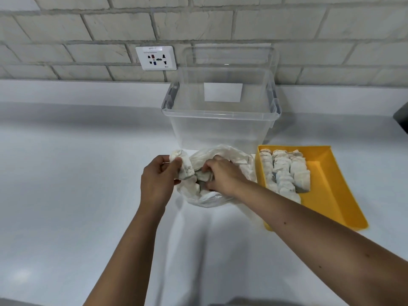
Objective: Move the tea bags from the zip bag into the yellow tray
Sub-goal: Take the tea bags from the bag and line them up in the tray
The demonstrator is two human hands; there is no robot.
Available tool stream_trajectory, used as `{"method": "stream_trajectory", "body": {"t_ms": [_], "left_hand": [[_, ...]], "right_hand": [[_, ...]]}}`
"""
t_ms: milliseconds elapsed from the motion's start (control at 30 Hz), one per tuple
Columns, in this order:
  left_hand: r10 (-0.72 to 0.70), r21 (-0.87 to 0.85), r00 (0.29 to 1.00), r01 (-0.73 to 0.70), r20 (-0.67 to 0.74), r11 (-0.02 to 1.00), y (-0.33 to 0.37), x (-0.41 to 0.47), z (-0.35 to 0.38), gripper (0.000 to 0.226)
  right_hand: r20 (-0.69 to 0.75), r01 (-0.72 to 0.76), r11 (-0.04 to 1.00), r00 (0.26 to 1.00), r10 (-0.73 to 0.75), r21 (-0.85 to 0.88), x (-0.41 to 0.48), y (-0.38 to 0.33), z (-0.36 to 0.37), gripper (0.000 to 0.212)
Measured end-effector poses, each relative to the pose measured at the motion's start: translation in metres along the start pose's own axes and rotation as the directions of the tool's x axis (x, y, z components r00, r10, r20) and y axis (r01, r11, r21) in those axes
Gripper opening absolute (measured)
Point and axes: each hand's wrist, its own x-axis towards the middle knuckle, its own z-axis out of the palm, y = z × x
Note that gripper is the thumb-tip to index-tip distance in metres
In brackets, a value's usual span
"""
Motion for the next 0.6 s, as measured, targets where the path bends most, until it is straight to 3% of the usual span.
{"method": "stream_trajectory", "body": {"t_ms": [200, 300, 367, 433, 600], "left_hand": [[-0.021, -0.014, 1.000, 0.021, -0.008, 1.000, -0.001, 0.003, -0.007, 0.010], [-0.020, -0.007, 1.000, 0.020, -0.010, 1.000, 0.001, 0.001, -0.005, 0.009], [-0.017, -0.002, 1.000, 0.017, 0.006, 1.000, 0.003, -0.001, 0.000, 0.009], [-0.017, -0.002, 0.999, 0.017, 0.038, 1.000, 0.003, -0.005, 0.009, 0.009], [-0.109, -0.106, 0.981, 0.127, 0.161, 0.986, 0.005, -0.025, 0.035, 0.015]], "right_hand": [[-0.214, 0.059, 0.998, 0.975, -0.064, -0.026, -0.008, 0.003, -0.012, 0.013], [-0.258, 0.033, 0.958, 0.965, 0.044, 0.285, -0.026, 0.013, -0.035, 0.004], [-0.156, -0.013, 0.802, 0.979, 0.131, 0.597, -0.039, 0.017, -0.048, 0.005], [-0.026, -0.071, 0.606, 0.989, 0.149, 0.792, -0.052, 0.016, -0.055, 0.005], [0.128, -0.158, 0.239, 0.982, 0.137, 0.958, -0.068, 0.006, -0.055, 0.002]]}}
